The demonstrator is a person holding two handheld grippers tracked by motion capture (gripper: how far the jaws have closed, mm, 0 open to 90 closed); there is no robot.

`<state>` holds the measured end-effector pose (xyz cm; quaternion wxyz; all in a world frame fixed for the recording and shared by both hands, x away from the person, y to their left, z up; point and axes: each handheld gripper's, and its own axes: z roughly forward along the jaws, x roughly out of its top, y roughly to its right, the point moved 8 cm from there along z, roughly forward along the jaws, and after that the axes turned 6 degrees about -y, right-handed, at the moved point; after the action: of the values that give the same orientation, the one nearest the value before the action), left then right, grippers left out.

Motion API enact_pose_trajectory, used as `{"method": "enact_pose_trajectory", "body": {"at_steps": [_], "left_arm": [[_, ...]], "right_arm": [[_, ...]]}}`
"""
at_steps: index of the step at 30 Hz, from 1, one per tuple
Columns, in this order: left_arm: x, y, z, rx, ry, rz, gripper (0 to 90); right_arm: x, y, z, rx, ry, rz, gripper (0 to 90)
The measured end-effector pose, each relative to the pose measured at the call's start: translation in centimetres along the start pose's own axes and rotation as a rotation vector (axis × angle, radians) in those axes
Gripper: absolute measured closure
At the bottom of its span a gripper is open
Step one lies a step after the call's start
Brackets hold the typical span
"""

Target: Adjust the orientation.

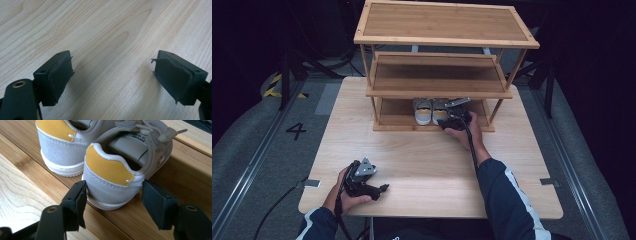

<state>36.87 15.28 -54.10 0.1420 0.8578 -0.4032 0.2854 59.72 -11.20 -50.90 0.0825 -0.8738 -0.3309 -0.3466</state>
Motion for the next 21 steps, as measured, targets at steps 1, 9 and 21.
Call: {"method": "enact_pose_trajectory", "body": {"at_steps": [1,9,21], "left_arm": [[0.0,0.0,0.0,0.0,0.0,0.0,15.4],[0.0,0.0,0.0,-0.004,0.0,0.004,15.3],[0.0,0.0,0.0,-0.011,-0.001,0.007,15.3]], "right_arm": [[0.0,0.0,0.0,0.0,-0.001,0.003,37.2],[-0.5,0.0,-0.4,0.0,-0.04,-0.034,39.1],[-1.5,0.5,-2.9,0.009,-0.066,-0.092,38.9]]}}
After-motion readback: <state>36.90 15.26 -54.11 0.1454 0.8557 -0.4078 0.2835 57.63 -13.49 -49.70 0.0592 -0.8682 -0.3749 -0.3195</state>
